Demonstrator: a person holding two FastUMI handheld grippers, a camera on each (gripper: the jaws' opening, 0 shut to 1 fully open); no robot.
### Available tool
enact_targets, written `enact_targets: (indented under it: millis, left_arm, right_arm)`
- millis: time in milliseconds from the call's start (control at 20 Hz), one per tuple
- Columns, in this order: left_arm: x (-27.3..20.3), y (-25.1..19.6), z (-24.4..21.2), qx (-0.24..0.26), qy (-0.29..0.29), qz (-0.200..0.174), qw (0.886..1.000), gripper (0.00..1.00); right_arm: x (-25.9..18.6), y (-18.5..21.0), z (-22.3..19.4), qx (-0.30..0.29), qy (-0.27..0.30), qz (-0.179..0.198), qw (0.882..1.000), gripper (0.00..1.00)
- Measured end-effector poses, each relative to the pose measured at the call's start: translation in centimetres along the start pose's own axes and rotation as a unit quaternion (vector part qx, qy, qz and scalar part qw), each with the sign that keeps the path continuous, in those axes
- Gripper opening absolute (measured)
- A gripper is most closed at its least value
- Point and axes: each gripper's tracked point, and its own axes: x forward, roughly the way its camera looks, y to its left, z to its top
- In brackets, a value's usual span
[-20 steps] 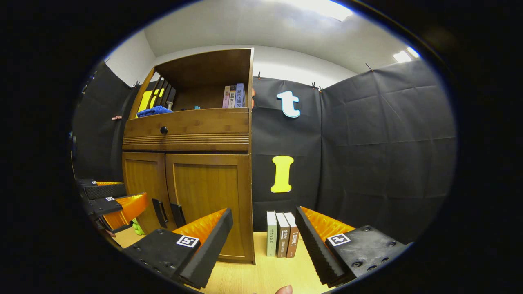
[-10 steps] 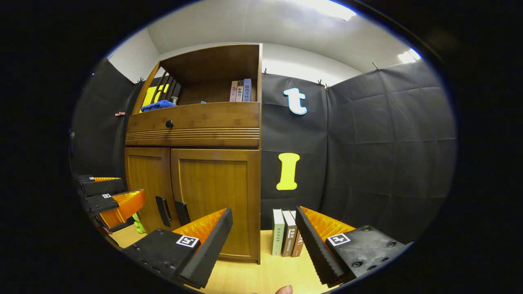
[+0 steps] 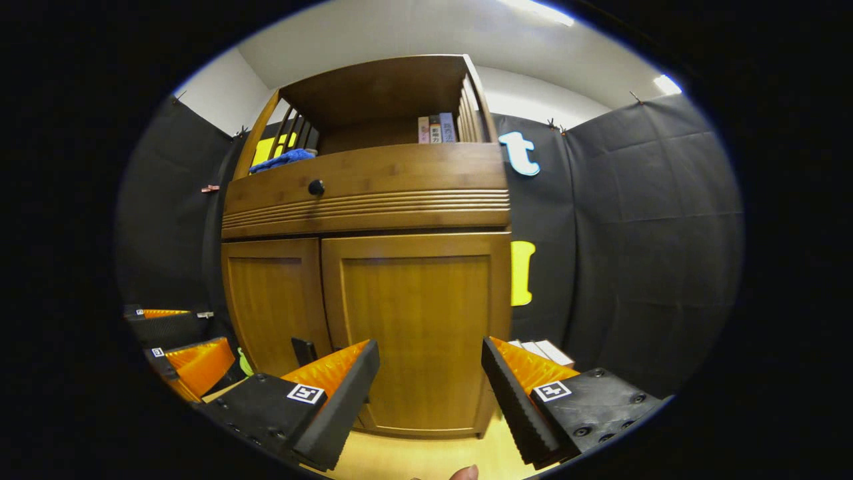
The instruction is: Open the right door of the double-door shoe cabinet with the right hand, and open the left door with the left hand.
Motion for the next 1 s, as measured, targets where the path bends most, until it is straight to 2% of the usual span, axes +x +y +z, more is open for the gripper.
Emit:
enact_targets:
  millis: [50, 200, 250, 350, 600, 650, 700, 800, 900, 1000]
  left_arm:
    - [0.1, 0.4, -0.4, -0.003, 0.002, -0.001, 1.0, 1.0]
    - [0.5, 3.2, -1.2, -0.009, 0.009, -0.002, 1.0, 0.93]
    - [0.7, 3.9, -1.4, -0.009, 0.009, -0.001, 1.0, 1.0]
    - [1.1, 5.2, -2.3, -0.006, 0.013, -0.001, 1.0, 0.93]
    - [2.2, 7.2, -3.9, -0.011, 0.026, -0.004, 1.0, 0.93]
    - [2.4, 7.5, -4.0, -0.013, 0.027, -0.004, 1.0, 0.93]
    - [2.6, 7.6, -4.2, -0.016, 0.029, -0.003, 0.999, 1.0]
    - [2.9, 7.7, -4.6, -0.019, 0.033, -0.002, 0.999, 1.0]
    - [2.9, 7.8, -4.5, -0.019, 0.032, 0.0, 0.999, 0.97]
    - [2.7, 7.7, -4.5, -0.018, 0.031, 0.003, 0.999, 0.97]
  right_arm:
    - [1.0, 1.0, -1.0, 0.012, 0.007, 0.002, 1.0, 0.96]
    - [4.0, 3.2, -4.2, 0.028, 0.033, -0.002, 0.999, 0.98]
    - [5.1, 3.9, -5.2, 0.025, 0.04, 0.0, 0.999, 0.98]
    - [7.0, 5.4, -7.2, 0.018, 0.057, 0.003, 0.998, 0.98]
    - [9.6, 7.5, -11.8, 0.001, 0.092, 0.008, 0.996, 0.96]
    - [10.0, 7.8, -12.5, 0.006, 0.1, 0.004, 0.995, 0.78]
    - [10.6, 7.8, -13.2, 0.014, 0.107, 0.0, 0.994, 0.75]
    - [11.6, 8.1, -14.3, 0.024, 0.119, -0.004, 0.993, 0.57]
    - [11.9, 8.5, -14.4, 0.025, 0.125, 0.0, 0.992, 0.51]
    - [12.2, 8.2, -14.6, 0.006, 0.114, -0.01, 0.993, 0.39]
